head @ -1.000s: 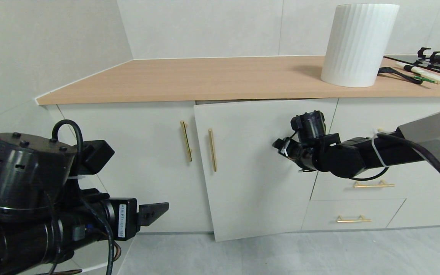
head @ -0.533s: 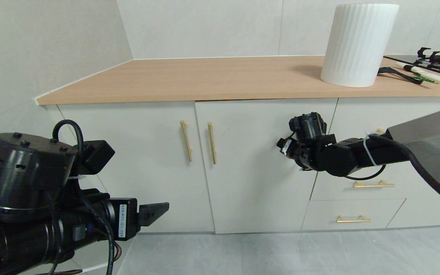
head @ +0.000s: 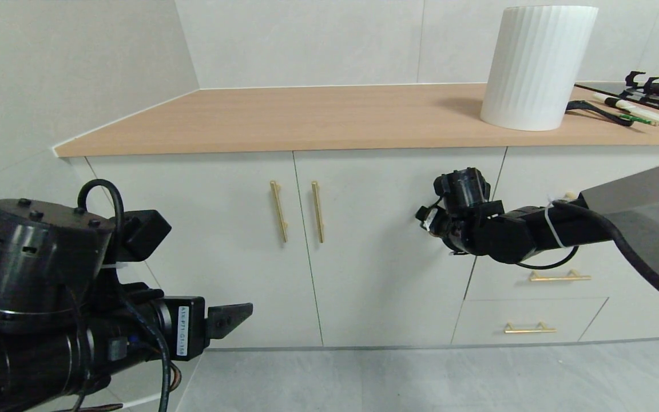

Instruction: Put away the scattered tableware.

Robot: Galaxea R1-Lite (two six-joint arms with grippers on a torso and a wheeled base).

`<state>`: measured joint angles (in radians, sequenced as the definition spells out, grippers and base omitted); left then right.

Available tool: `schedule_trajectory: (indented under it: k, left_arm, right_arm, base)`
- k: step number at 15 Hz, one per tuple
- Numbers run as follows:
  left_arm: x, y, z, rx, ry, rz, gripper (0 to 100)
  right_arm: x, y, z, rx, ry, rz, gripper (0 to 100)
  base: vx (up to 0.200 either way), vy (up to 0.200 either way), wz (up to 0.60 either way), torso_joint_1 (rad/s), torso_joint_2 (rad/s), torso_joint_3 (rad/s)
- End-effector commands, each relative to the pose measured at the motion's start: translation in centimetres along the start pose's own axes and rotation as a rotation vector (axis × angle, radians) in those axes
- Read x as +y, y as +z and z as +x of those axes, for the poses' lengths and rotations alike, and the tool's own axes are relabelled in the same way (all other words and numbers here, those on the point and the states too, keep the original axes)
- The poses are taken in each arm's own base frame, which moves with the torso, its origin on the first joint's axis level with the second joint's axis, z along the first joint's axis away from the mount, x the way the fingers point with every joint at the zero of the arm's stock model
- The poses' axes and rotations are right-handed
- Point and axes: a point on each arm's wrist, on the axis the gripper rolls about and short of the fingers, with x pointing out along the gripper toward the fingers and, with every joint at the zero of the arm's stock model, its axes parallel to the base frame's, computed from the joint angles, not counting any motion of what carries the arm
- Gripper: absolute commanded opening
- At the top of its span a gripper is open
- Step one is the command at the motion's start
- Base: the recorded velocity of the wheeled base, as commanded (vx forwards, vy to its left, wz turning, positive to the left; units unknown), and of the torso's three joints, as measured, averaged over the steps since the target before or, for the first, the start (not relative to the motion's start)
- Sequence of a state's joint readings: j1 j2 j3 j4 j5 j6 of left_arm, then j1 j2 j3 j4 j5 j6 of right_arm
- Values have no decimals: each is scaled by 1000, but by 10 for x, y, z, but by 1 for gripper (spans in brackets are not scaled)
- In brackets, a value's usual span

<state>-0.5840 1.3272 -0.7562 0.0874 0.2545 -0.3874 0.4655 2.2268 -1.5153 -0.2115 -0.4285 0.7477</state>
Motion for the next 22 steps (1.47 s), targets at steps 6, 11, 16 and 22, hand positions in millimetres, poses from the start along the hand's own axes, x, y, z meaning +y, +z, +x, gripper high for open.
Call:
schedule_trajectory:
  k: [6, 11, 16, 22]
  left_arm:
    - [0, 0, 0, 0, 0, -1, 100]
    - [0, 0, -1, -2, -1, -1, 100]
    - [0, 0, -1, -5, -2, -2, 100]
    - [11, 15, -30, -201, -30, 10, 100]
  right_arm:
    - [1, 2, -2, -4, 4, 2, 100]
    - [-15, 9, -57, 177, 104, -41, 100]
    - [-23, 22, -96, 244, 268, -103, 100]
    - [-63, 73, -212, 33, 375, -197, 100]
  base:
    - [0, 0, 0, 0, 0, 0]
    - [0, 0, 0, 0, 0, 0]
    - [0, 0, 0, 0, 0, 0]
    - [0, 0, 0, 0, 0, 0]
